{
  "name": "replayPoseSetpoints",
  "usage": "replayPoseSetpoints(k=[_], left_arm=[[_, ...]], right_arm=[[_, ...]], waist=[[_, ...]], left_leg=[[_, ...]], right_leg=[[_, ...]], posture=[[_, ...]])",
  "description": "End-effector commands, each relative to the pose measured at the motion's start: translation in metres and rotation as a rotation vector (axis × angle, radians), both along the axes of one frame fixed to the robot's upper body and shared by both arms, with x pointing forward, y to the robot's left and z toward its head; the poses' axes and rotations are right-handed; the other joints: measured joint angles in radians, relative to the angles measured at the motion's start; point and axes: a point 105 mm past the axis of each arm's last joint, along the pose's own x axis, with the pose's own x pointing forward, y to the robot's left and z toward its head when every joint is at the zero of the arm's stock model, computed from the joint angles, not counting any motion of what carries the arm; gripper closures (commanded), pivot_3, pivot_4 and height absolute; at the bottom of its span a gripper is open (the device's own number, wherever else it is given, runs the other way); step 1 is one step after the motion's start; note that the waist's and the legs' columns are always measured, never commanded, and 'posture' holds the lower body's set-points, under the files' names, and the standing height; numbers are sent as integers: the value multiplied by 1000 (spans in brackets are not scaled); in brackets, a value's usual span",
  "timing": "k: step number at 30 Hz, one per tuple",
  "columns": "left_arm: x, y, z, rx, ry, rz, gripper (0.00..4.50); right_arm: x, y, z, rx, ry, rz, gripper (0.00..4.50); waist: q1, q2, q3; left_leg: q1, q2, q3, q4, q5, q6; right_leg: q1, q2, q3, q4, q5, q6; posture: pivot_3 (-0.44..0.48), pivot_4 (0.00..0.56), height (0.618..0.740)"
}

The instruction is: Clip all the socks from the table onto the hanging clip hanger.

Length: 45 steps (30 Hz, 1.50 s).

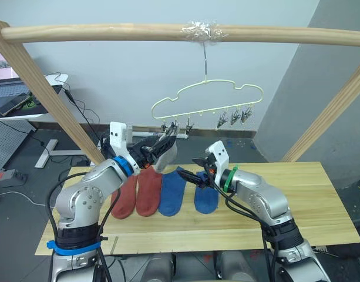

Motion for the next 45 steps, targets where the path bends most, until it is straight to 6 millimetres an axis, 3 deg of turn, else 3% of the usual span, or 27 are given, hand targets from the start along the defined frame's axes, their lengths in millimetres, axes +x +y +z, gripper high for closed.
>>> replayPoseSetpoints(k=[1,5,9,12,21,29,35,38,45], left_arm=[[-10,-14,15,25,-110,-56,0],[-7,-22,13,112,-193,-28,0],[0,-36,10,203,-313,-4,0],[8,-49,12,191,-395,30,541],[33,-64,-5,248,-419,129,3339],[57,-60,-6,244,-413,241,3339],[63,-61,-4,231,-427,258,3339],[64,-62,-5,223,-429,255,2761],[69,-58,-5,233,-426,289,606]], right_arm=[[5,-19,6,-8,-42,-46,26],[7,-48,7,-60,-89,-122,26],[-2,-60,11,-126,-146,-103,26],[-10,-69,21,-130,-175,-110,0],[-17,-70,52,-67,-248,-136,0],[-19,-67,63,-45,-266,-153,0],[-19,-69,67,-50,-274,-166,0],[-18,-70,67,-53,-276,-174,0],[-16,-70,68,-46,-274,-181,0]], waist=[[2,0,0],[7,0,0],[12,0,0],[15,0,0],[12,0,0],[8,0,0],[-6,0,0],[-10,0,0],[-12,0,0]], left_leg=[[0,0,0,0,0,0],[0,0,0,0,0,0],[0,0,1,0,0,0],[0,1,1,0,0,0],[-1,1,1,1,0,0],[-1,1,1,1,0,0],[-1,0,1,0,0,0],[-1,0,1,0,0,0],[-1,0,1,1,0,0]], right_leg=[[0,0,0,0,0,0],[0,0,0,0,0,1],[0,0,1,0,-2,3],[0,0,1,-1,-2,3],[0,0,0,-1,-2,3],[0,0,0,-1,-2,4],[0,0,0,-1,-2,4],[0,0,0,-1,-2,4],[0,0,0,-1,-2,4]], posture=[[-33,111,740],[-45,120,740],[-59,127,740],[-76,129,740],[-115,140,740],[-144,143,740],[-159,147,740],[-166,146,740],[-162,147,740]])
